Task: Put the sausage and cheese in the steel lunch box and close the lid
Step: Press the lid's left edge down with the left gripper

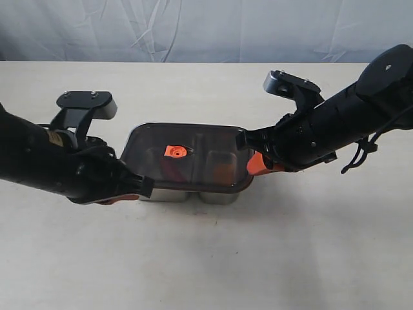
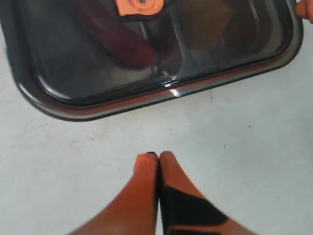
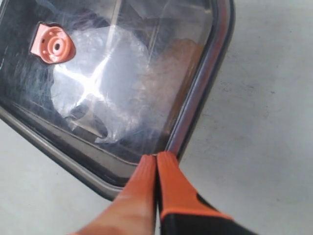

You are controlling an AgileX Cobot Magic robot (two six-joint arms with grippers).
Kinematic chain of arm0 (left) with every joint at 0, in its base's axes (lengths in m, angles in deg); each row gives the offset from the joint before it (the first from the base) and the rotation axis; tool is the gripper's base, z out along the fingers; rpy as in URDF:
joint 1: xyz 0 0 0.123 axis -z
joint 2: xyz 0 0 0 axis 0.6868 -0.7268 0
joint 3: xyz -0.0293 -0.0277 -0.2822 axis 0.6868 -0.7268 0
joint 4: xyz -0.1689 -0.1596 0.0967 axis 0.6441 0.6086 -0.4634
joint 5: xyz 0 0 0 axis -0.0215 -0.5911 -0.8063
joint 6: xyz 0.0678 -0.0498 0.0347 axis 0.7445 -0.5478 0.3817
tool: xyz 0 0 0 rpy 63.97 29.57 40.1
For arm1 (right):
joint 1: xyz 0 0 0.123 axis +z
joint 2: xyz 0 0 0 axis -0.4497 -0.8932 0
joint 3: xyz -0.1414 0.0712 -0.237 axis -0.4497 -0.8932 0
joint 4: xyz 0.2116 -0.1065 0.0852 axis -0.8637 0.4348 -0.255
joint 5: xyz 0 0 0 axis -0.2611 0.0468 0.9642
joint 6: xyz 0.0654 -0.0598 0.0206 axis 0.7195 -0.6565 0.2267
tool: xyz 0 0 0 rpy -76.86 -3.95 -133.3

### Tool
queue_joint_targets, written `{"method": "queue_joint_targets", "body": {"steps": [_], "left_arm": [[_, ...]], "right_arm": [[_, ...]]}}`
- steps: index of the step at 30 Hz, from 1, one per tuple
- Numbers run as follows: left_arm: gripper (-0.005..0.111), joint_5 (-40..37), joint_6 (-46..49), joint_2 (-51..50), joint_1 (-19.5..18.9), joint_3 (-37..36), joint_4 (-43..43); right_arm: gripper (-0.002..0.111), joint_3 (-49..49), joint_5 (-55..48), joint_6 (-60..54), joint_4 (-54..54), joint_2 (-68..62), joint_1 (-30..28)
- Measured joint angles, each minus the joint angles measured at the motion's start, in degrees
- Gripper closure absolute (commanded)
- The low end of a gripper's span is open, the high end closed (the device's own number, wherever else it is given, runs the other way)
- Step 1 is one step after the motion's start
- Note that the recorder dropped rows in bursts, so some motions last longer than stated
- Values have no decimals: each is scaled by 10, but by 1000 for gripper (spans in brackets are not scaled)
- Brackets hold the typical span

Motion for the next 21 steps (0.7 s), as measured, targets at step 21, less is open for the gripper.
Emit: {"method": "queue_joint_targets", "body": {"steps": [21], "left_arm": [[106, 4, 151, -117, 0, 55, 179]], "right_arm": [[108, 0, 15, 0, 9, 0, 0]]}}
